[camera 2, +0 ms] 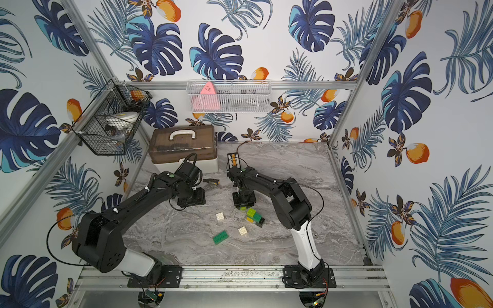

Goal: Assemble a giraffe with lego
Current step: Pick up the lego brick from the center of the board.

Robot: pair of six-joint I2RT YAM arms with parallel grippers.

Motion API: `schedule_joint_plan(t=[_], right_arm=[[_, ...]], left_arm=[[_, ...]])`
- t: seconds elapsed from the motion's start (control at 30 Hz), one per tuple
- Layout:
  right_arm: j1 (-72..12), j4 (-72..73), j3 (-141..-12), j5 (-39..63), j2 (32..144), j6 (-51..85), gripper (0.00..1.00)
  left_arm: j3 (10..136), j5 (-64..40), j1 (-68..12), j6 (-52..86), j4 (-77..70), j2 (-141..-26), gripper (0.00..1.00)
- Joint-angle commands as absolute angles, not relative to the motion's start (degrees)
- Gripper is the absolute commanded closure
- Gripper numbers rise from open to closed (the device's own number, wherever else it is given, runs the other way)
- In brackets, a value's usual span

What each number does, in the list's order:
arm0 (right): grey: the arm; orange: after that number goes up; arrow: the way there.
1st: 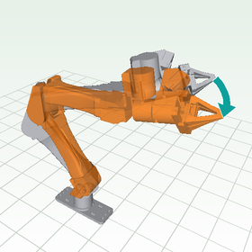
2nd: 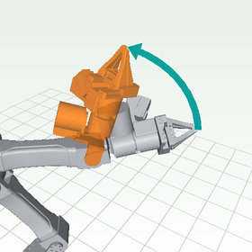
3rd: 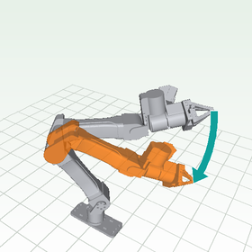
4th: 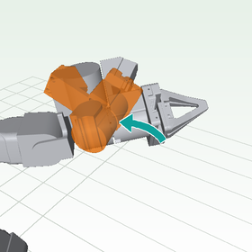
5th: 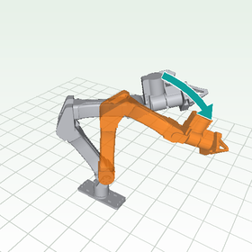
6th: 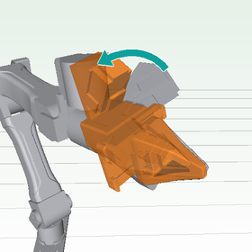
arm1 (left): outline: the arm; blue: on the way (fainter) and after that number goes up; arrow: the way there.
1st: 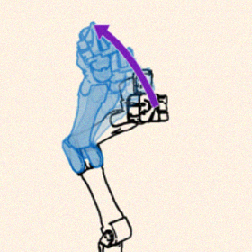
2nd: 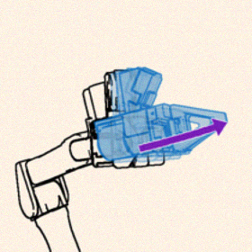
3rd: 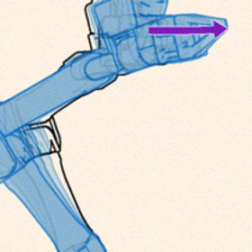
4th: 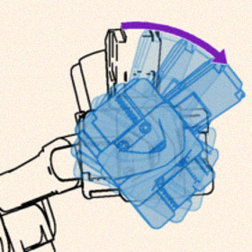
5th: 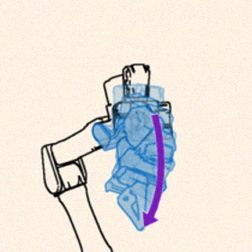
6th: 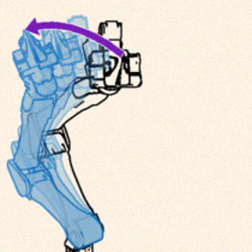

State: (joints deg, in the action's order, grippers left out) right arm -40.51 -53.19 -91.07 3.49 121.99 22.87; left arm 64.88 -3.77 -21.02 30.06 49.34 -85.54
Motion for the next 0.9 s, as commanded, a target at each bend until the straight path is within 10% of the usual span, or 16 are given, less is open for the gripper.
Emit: schedule_joint_plan(t=[0.0, 0.43, 0.87], right_arm=[[-40.61, -52.23, -90.62, 1.69, 121.22, 22.06, 0.55], [-40.69, -52.27, -92.38, 0.62, 122.03, 21.97, 0.55], [-40.69, -52.68, -91.61, -0.01, 120.22, 20.72, 0.77]], left_arm=[[64.91, -3.69, -20.91, 30.15, 49.78, -85.25, 0.37], [64.55, -3.71, -20.92, 30.15, 49.96, -84.64, 0.37], [65.09, -3.78, -20.91, 30.06, 50.10, -84.90, 0.38]])
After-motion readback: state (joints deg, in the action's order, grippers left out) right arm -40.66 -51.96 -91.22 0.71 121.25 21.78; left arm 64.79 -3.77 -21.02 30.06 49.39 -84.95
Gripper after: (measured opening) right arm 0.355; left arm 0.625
